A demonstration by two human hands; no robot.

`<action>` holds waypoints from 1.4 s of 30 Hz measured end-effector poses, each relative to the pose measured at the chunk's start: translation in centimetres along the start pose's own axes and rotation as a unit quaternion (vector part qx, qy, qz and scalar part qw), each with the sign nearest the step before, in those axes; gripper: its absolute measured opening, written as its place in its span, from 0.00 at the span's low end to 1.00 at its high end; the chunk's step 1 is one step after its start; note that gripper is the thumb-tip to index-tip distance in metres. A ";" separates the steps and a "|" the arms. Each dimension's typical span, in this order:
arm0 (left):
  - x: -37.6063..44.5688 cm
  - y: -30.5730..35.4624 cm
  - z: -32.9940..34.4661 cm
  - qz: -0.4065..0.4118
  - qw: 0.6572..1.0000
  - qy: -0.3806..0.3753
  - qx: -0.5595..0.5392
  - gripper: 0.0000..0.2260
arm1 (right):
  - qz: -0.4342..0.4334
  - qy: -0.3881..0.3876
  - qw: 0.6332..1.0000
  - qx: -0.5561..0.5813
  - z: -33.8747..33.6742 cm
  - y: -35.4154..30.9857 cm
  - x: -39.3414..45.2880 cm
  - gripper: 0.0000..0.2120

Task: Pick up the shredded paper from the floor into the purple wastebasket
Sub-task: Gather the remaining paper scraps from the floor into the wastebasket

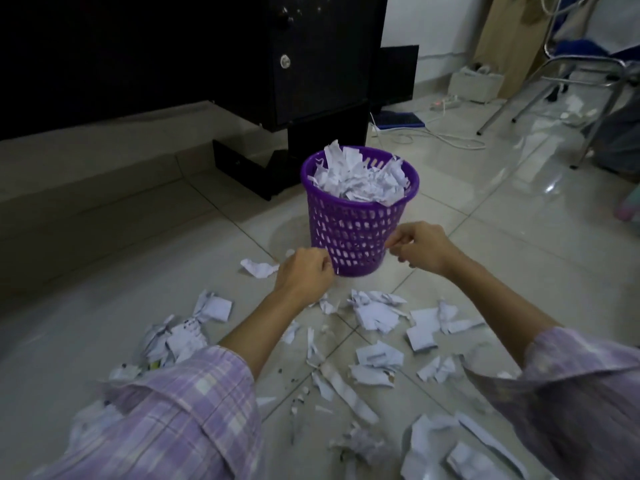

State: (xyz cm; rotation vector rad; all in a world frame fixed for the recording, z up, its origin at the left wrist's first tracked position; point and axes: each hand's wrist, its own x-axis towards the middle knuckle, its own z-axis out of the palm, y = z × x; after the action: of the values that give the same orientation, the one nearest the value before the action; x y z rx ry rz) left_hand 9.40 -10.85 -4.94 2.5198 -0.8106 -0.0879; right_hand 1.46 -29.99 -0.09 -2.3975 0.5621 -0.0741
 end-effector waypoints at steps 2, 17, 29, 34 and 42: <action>-1.8 -0.4 1.7 -0.014 1.000 -0.027 -0.008 0.11 | 0.054 -0.032 0.998 0.024 1.8 2.2 -1.3 0.07; -10.6 -6.8 9.9 -0.070 0.976 -0.201 0.055 0.15 | 0.082 -0.256 0.938 -0.221 17.8 9.5 -7.1 0.57; -11.8 -10.9 8.8 -0.088 0.979 -0.172 0.066 0.14 | -0.115 -0.179 0.944 -0.252 23.2 6.6 -7.9 0.21; -11.5 -11.0 8.9 -0.081 0.980 -0.180 0.030 0.15 | -0.132 -0.195 0.944 -0.231 23.3 6.5 -8.4 0.16; -10.9 -7.9 10.3 -0.107 0.957 -0.149 -0.225 0.19 | -0.079 -0.106 0.989 -0.062 20.8 6.6 -6.3 0.13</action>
State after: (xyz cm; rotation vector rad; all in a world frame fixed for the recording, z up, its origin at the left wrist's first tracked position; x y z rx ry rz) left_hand 2.56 -3.56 -18.60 2.1686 -0.5432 -0.6626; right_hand -2.65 -19.49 -19.83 -2.5275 0.2852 0.1510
